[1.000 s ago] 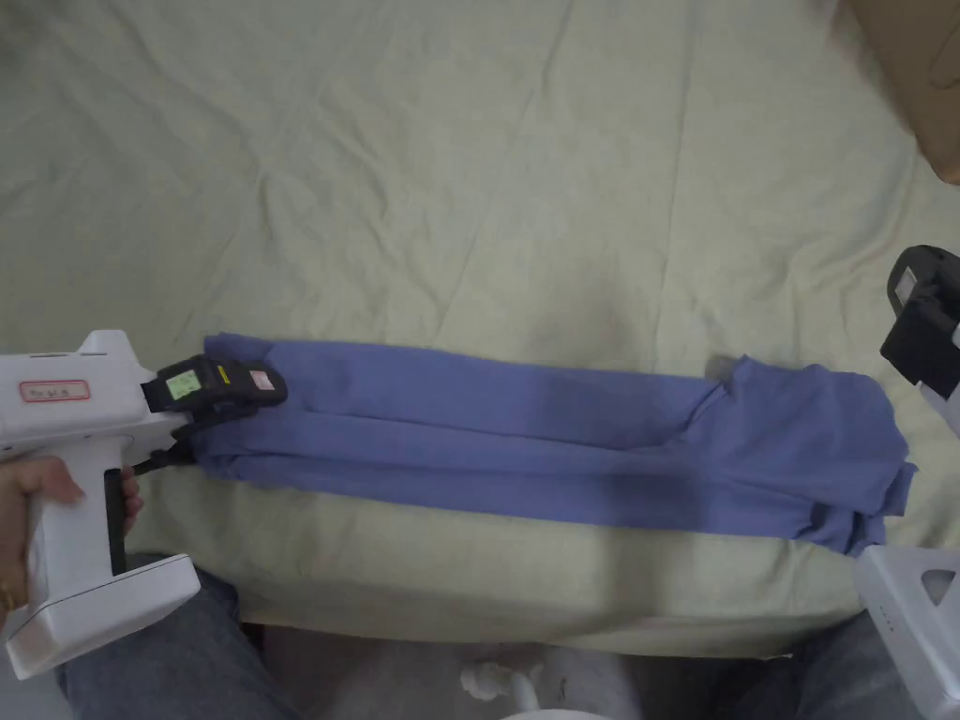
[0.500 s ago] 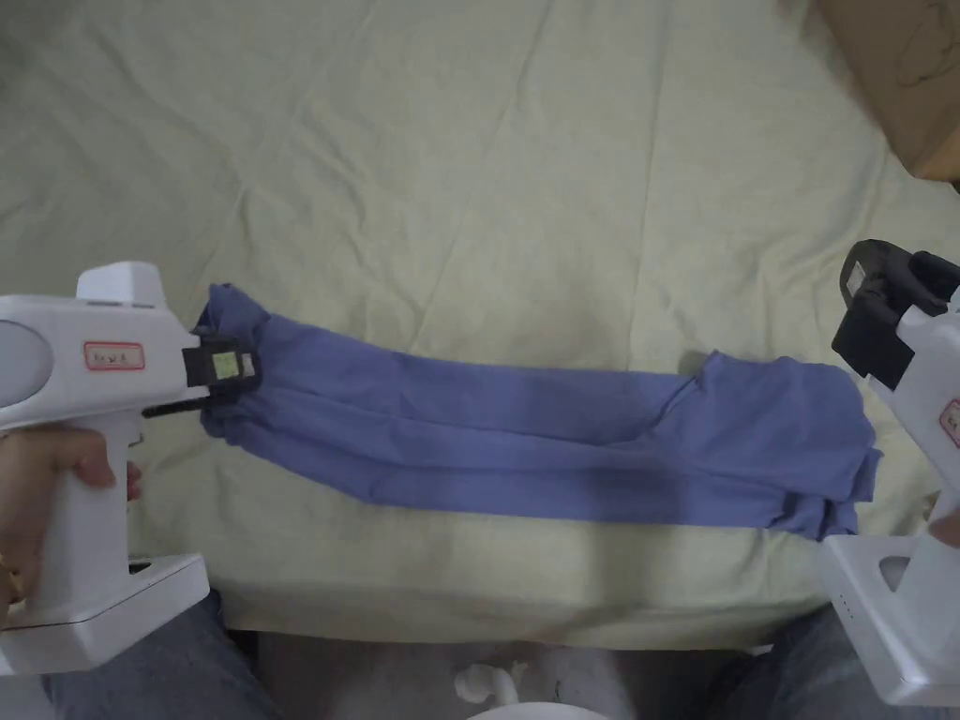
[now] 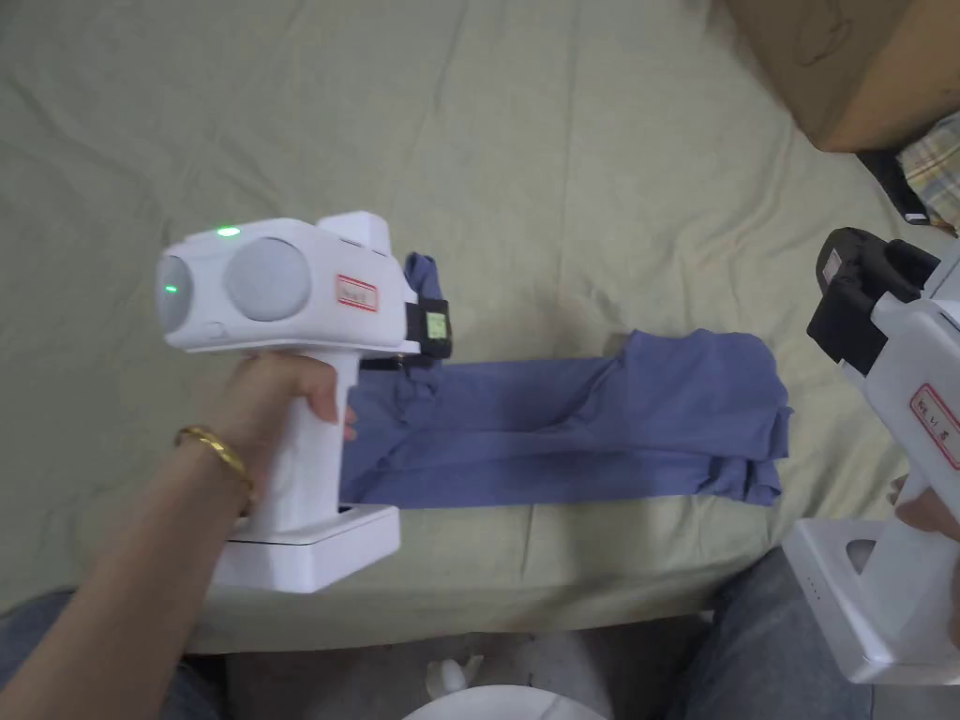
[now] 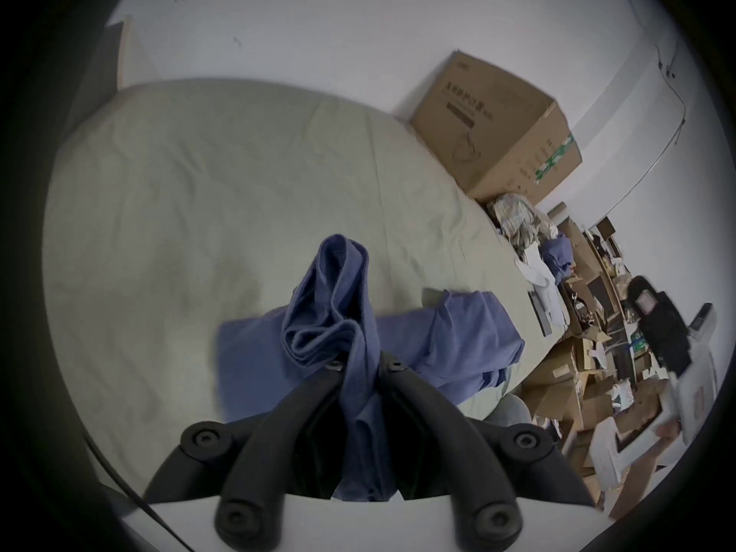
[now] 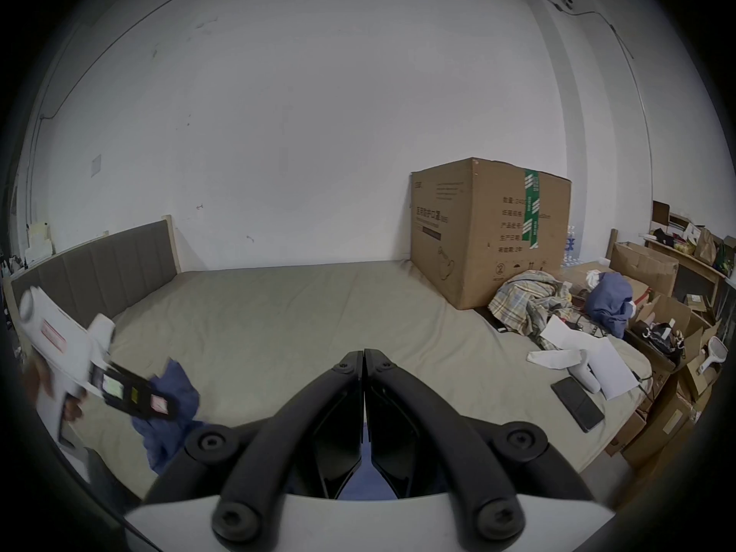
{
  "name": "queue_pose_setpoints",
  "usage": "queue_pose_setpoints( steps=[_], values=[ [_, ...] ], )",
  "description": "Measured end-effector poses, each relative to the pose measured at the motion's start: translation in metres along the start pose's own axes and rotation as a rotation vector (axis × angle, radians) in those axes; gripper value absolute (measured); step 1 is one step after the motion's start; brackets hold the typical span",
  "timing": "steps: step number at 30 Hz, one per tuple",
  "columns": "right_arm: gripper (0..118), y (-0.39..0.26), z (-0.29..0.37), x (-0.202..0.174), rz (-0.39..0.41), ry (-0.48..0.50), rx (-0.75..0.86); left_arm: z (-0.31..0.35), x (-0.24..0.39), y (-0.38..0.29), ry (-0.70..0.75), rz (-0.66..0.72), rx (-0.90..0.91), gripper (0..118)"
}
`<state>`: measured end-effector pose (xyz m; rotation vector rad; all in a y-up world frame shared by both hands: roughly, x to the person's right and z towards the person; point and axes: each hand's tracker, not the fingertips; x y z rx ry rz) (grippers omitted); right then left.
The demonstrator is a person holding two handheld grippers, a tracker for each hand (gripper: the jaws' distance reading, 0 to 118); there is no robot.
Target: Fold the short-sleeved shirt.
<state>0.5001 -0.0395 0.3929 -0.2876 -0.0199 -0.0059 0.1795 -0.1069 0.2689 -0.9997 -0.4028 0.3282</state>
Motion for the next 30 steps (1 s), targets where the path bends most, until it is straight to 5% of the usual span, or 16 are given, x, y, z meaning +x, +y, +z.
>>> queue_pose_setpoints(
  steps=[7,9,13,17,21,22,25,28,30],
  values=[
    [0,-0.007,0.009,0.027,-0.034,-0.069,-0.015,-0.097,0.020,-0.031,0.114,-0.014,-0.148,12],
    [0,-0.010,0.010,0.034,-0.045,-0.082,-0.022,-0.112,0.025,-0.038,0.139,-0.016,-0.146,28],
    [0,-0.014,0.011,0.041,-0.069,-0.103,-0.036,-0.124,0.034,-0.044,0.049,0.014,-0.118,90],
    [0,-0.015,0.010,0.042,-0.075,-0.106,-0.048,-0.107,0.046,-0.031,-0.034,-0.020,-0.142,97],
    [0,-0.011,0.010,0.036,-0.056,-0.085,-0.038,-0.051,0.037,-0.012,-0.031,-0.020,0.102,92],
    [0,-0.010,0.010,0.034,-0.053,-0.082,-0.034,-0.039,0.031,-0.009,-0.010,-0.009,0.140,84],
    [0,-0.009,0.008,0.029,-0.048,-0.065,-0.028,-0.016,0.015,-0.011,0.078,0.024,0.185,17],
    [0,-0.009,0.005,0.025,-0.048,-0.048,-0.028,-0.019,0.001,-0.025,0.124,0.001,0.182,0],
    [0,-0.010,0.005,0.023,-0.043,-0.038,-0.031,-0.031,-0.004,-0.041,0.159,0.020,0.124,0]
  ],
)
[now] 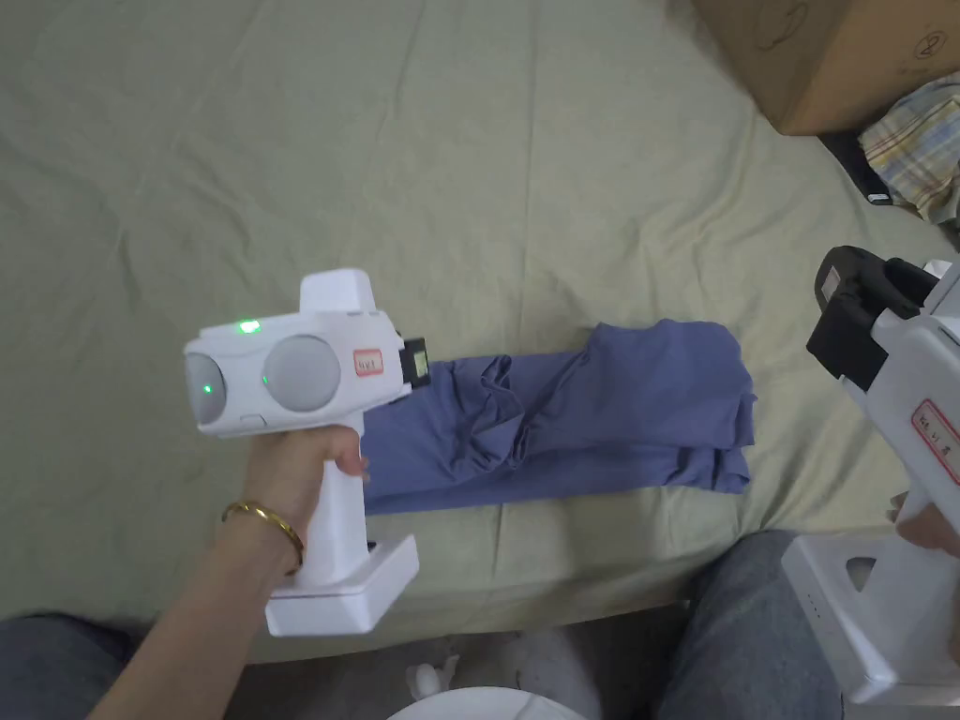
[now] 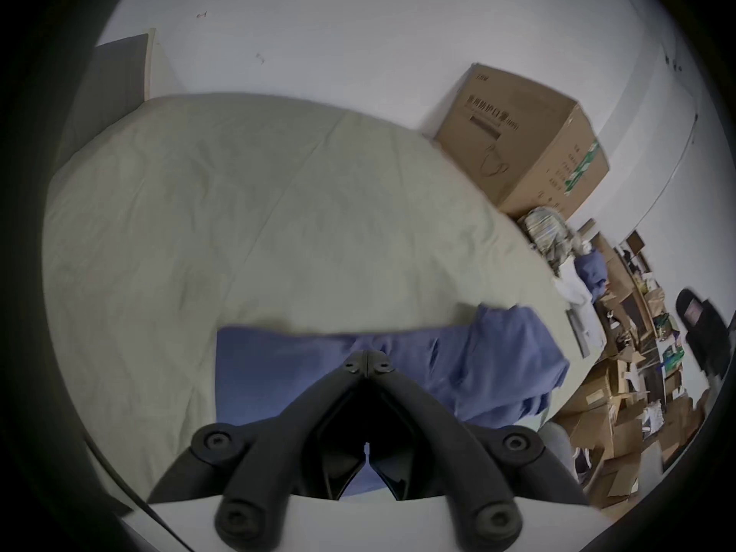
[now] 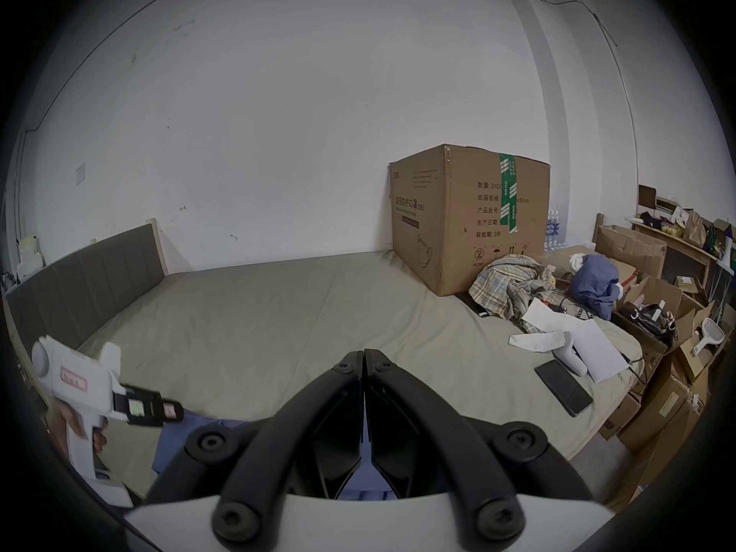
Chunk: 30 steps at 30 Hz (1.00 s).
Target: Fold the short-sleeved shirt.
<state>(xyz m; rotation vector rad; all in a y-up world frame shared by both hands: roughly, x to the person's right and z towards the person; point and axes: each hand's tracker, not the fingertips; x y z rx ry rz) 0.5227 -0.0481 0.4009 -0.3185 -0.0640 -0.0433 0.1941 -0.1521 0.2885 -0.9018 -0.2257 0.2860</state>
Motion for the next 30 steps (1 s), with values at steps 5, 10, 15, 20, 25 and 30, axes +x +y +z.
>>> queue_pose_setpoints(
  steps=[5,10,15,20,25,30],
  values=[
    [0,-0.003,0.002,0.000,0.007,0.006,-0.010,-0.036,0.024,-0.043,-0.034,-0.048,-0.086,0],
    [0,-0.006,0.008,0.008,0.013,-0.012,-0.024,-0.065,0.068,-0.074,-0.017,-0.265,-0.161,0],
    [0,-0.010,0.009,0.015,0.001,-0.034,-0.041,-0.055,0.097,-0.088,0.006,-0.556,-0.139,0],
    [0,-0.010,0.007,0.013,-0.016,-0.035,-0.045,-0.038,0.094,-0.078,-0.172,-0.461,-0.181,0],
    [0,-0.002,0.006,0.006,0.000,-0.013,-0.032,0.003,0.037,-0.020,-0.314,-0.047,0.023,47],
    [0,0.002,0.002,-0.002,0.019,0.008,-0.021,0.023,-0.044,0.022,-0.377,0.168,0.117,117]
  ],
)
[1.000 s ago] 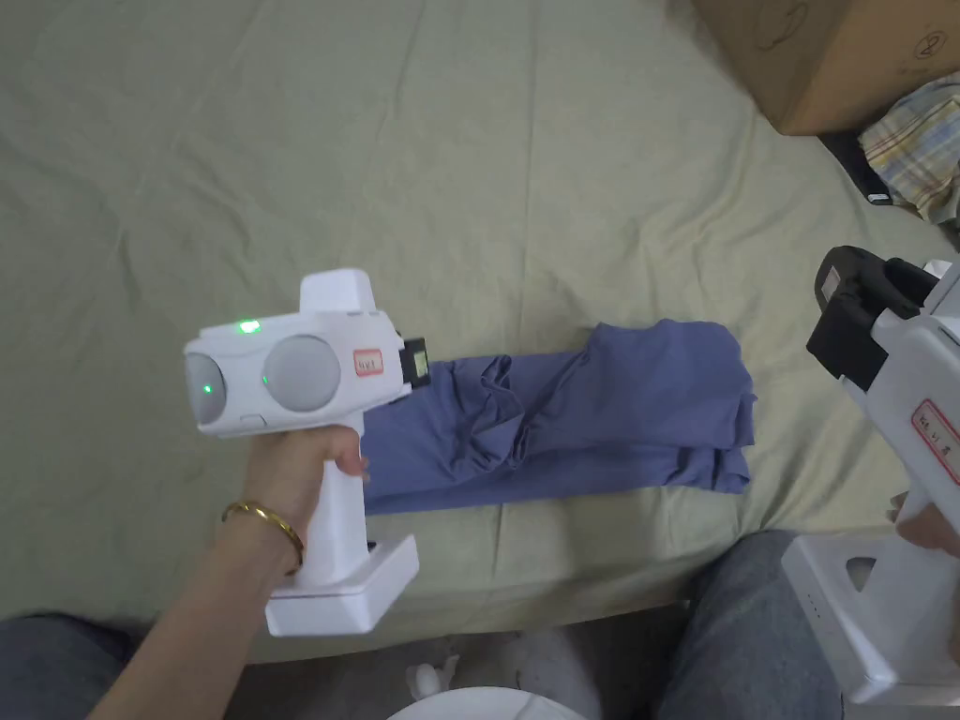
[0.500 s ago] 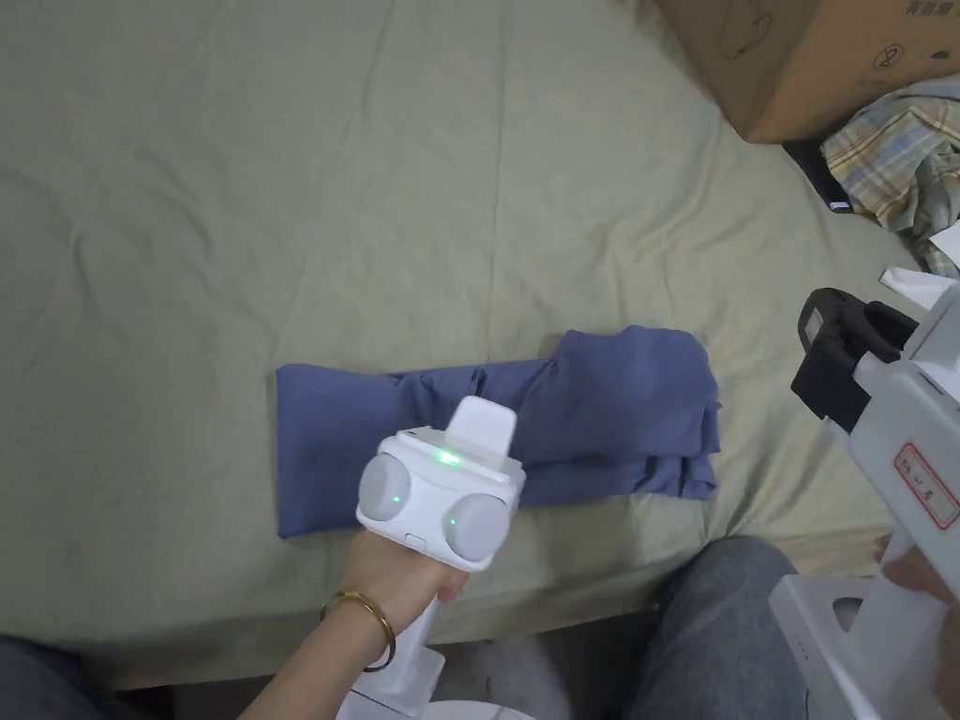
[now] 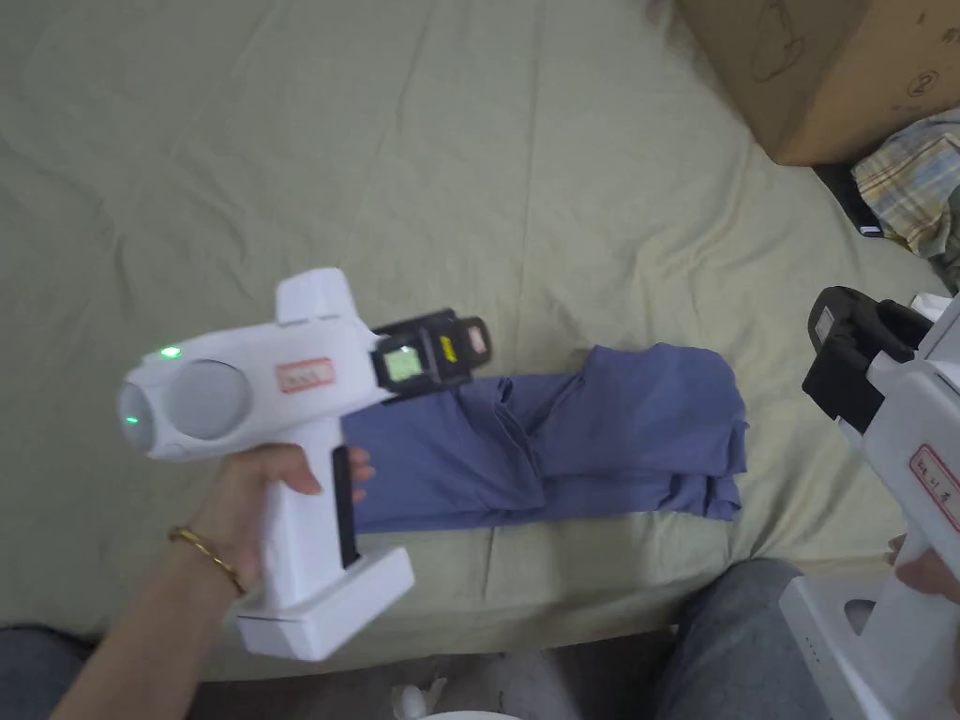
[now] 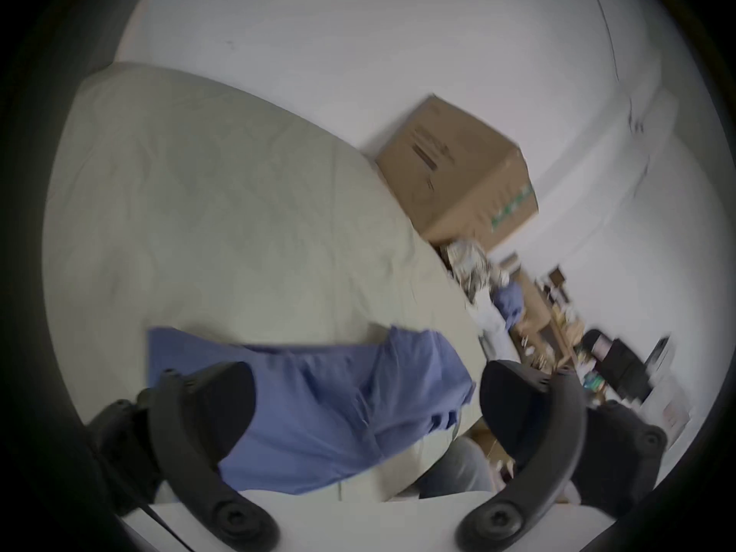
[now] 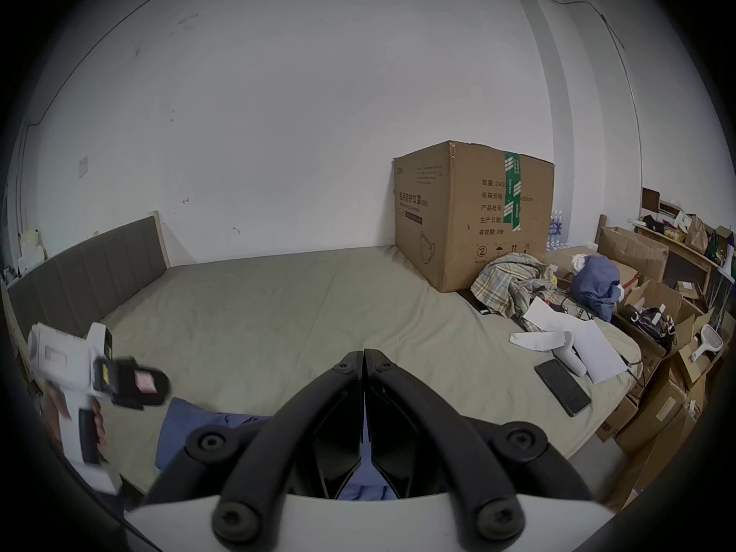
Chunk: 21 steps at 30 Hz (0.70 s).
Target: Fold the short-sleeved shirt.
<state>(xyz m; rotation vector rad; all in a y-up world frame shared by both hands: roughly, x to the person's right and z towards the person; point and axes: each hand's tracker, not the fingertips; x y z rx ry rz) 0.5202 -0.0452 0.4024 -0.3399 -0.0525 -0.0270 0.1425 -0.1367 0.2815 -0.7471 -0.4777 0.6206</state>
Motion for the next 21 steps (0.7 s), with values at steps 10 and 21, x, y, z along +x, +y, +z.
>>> queue_pose_setpoints(
  steps=[10,21],
  values=[
    [0,-0.002,-0.009,-0.015,0.021,0.028,-0.032,0.025,-0.116,-0.003,0.150,0.188,-0.146,118],
    [0,0.002,-0.013,-0.021,0.049,0.024,-0.043,-0.006,-0.127,-0.029,-0.025,0.319,-0.247,113]
  ],
)
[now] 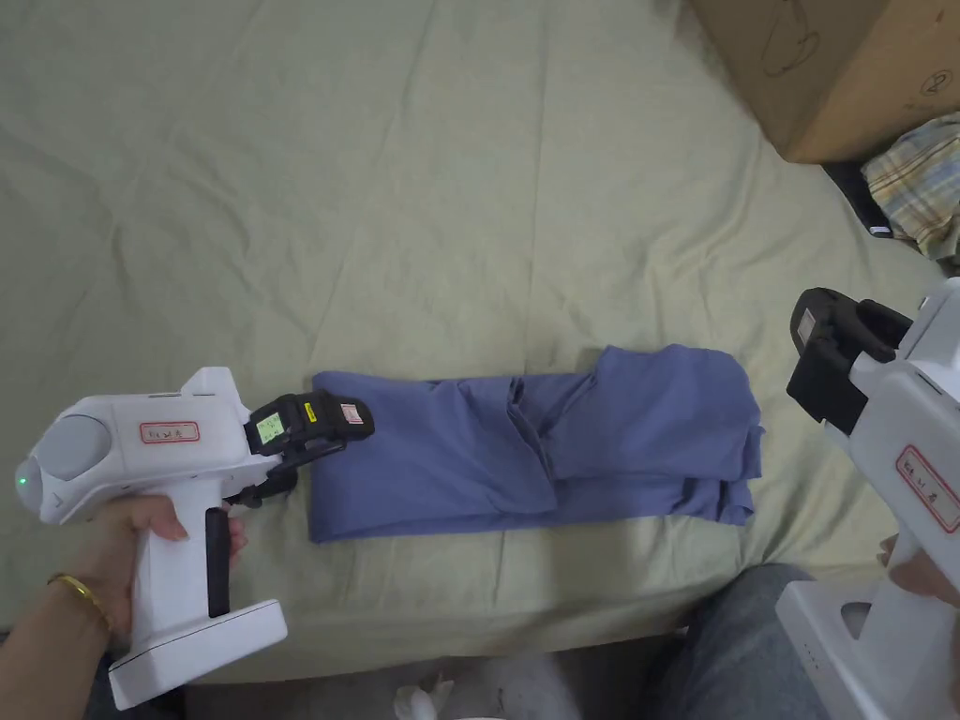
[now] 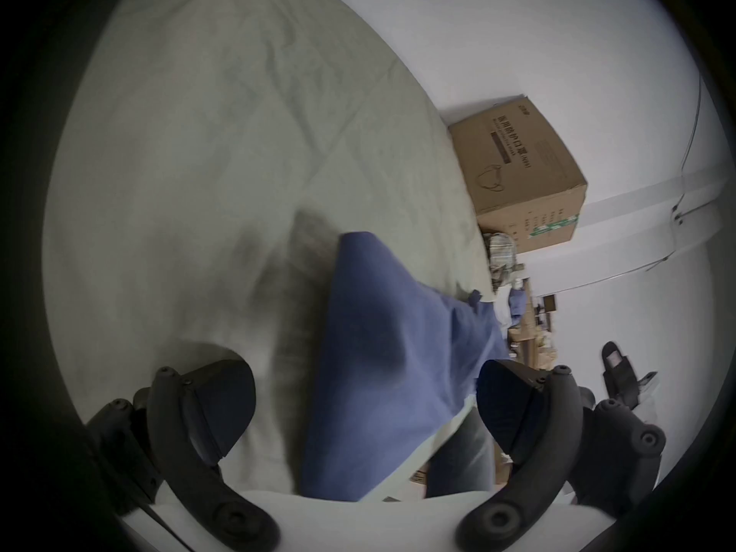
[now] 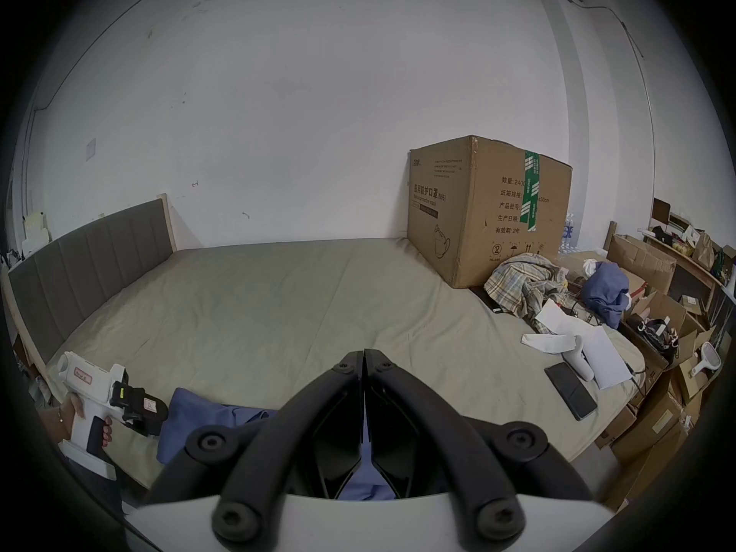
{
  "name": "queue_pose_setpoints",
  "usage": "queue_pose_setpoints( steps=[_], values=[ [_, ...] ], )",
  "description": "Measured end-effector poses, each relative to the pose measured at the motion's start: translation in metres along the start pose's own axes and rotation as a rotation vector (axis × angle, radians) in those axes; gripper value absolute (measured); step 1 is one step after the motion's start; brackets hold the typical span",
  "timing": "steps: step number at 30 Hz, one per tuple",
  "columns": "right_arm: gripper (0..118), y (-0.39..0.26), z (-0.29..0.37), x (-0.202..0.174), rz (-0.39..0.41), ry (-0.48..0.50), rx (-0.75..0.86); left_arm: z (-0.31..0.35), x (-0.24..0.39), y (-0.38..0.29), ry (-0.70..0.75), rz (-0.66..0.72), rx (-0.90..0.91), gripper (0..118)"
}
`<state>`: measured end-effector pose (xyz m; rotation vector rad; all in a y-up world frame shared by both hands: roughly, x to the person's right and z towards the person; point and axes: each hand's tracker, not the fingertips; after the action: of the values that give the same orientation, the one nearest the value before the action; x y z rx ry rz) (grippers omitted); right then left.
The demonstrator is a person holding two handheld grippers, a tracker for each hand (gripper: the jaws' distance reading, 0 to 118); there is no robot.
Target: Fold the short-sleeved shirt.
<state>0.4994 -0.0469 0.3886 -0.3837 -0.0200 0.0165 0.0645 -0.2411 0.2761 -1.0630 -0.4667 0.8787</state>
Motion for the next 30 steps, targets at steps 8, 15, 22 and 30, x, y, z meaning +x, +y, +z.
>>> queue_pose_setpoints(
  steps=[8,15,22,30],
  values=[
    [0,-0.001,-0.001,-0.001,0.014,-0.009,-0.017,-0.019,0.005,-0.001,0.071,-0.029,-0.043,23],
    [0,-0.002,-0.001,-0.001,0.011,-0.009,-0.018,-0.003,0.045,0.000,0.168,-0.051,-0.029,7],
    [0,-0.001,0.000,-0.002,-0.002,0.007,-0.004,0.068,0.053,0.018,0.331,-0.076,0.046,7],
    [0,-0.004,-0.001,-0.001,-0.027,0.027,0.002,0.136,0.084,0.021,0.629,-0.150,0.200,7]
  ],
)
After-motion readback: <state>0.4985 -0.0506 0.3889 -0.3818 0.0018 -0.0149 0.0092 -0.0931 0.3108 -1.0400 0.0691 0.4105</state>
